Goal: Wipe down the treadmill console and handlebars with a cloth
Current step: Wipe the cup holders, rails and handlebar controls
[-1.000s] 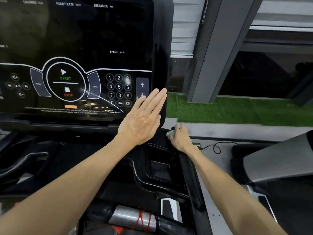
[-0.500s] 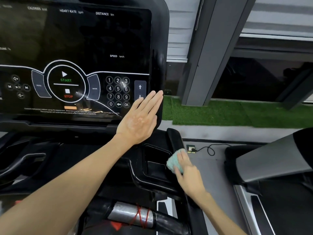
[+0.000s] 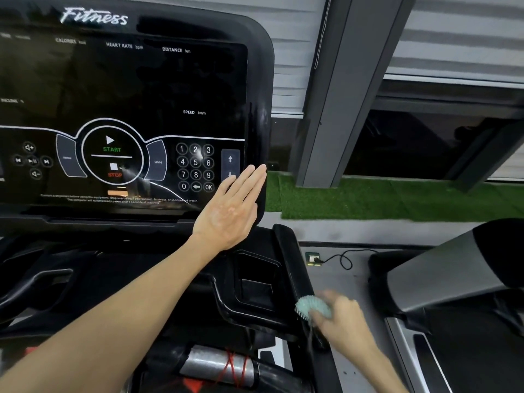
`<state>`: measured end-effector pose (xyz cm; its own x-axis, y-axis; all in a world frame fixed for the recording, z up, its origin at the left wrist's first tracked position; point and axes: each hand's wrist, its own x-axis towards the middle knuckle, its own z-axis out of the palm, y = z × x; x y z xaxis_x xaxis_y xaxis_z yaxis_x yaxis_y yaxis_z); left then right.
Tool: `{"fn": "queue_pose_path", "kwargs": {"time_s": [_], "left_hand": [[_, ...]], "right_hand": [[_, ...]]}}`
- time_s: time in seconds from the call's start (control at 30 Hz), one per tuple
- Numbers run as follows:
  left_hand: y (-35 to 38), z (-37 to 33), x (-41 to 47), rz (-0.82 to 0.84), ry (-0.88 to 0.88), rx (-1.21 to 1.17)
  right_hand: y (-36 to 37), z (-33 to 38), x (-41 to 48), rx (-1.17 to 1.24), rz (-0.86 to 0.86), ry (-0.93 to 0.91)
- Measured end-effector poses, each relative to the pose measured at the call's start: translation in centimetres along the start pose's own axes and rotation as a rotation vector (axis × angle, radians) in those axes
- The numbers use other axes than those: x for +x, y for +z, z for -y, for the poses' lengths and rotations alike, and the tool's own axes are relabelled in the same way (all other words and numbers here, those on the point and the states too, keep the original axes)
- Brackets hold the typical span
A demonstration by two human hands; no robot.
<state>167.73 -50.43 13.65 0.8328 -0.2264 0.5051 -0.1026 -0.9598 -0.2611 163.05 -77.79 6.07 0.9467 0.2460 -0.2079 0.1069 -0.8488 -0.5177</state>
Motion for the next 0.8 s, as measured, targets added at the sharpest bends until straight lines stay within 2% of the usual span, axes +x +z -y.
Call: {"fn": "queue_pose_path", "kwargs": {"time_s": [0.17, 0.23, 0.4, 0.5, 0.57, 0.67, 0.8], "left_hand": [[0.0, 0.0, 0.0, 0.004, -0.004, -0.001], [0.0, 0.0, 0.0, 0.006, -0.004, -0.004], [0.1, 0.0, 0.0, 0.002, -0.007, -0.009], [0.1, 0.0, 0.1, 0.011, -0.005, -0.008], [0.1, 0.0, 0.0, 0.013, -0.006, -0.005], [0.1, -0.1, 0.0, 0.009, -0.006, 0.0], [0.2, -0.1, 0.0, 0.007, -0.003, 0.0]], "right_hand": [[-1.6, 0.8, 4.1, 0.668, 0.078, 0.091], [-0.8, 1.0, 5.3, 0.743, 0.11, 0.076], [2.6, -1.2, 6.5, 0.122, -0.157, -0.166], [3.9, -0.7, 5.3, -0.098, -0.315, -0.359], [4.5, 0.0, 4.3, -0.127, -0.244, -0.359], [5.4, 0.6, 3.4, -0.109, -0.019, -0.243], [6.6, 0.9, 4.6, -0.228, -0.03, -0.234]]}}
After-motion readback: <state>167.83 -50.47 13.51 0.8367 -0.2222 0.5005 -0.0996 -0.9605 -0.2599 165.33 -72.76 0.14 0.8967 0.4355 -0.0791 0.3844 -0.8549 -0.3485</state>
